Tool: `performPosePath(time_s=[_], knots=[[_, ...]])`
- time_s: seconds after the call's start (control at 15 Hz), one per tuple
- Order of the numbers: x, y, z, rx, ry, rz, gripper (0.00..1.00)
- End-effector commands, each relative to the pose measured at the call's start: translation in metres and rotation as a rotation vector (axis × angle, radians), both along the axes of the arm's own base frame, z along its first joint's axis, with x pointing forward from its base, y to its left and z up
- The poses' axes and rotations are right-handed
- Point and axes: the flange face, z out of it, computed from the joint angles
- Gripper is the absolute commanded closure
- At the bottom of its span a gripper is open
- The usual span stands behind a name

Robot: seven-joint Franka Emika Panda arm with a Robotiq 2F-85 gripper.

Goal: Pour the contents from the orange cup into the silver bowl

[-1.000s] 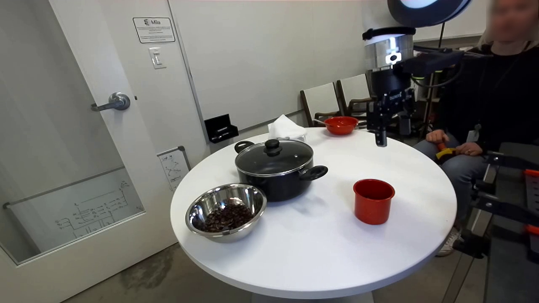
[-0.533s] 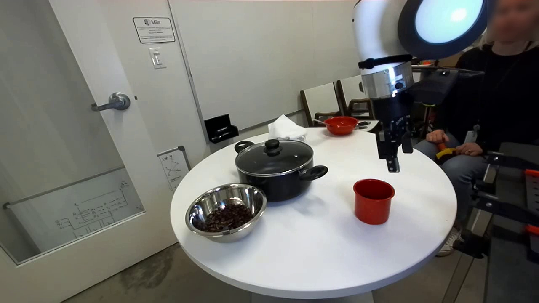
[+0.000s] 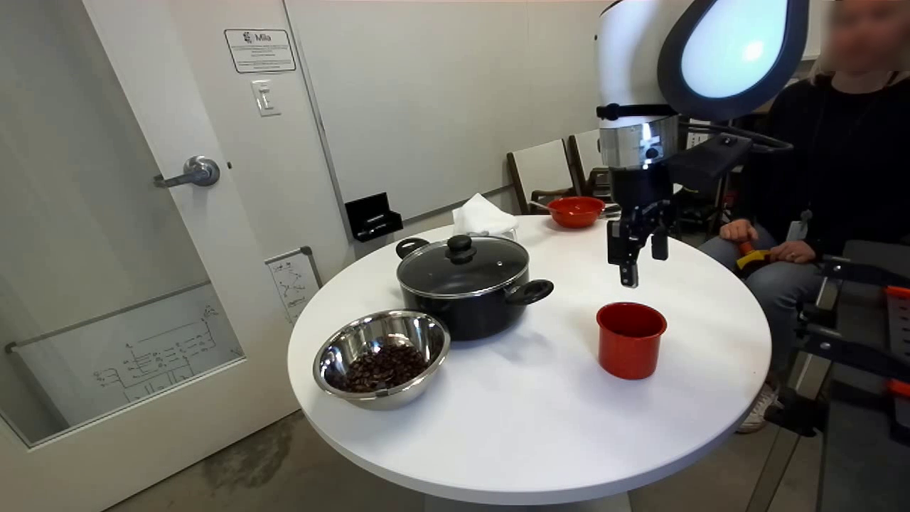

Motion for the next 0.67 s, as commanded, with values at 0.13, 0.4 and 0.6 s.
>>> performPosePath(time_s=[0.13, 0.4, 0.6], knots=[[0.016, -0.011, -0.019, -0.028, 0.051, -0.074, 0.0], [0.007, -0.013, -0.023, -0.021, 0.092, -0.062, 0.0], [0.006, -0.01, -0.03, -0.02, 0.117, -0.058, 0.0]])
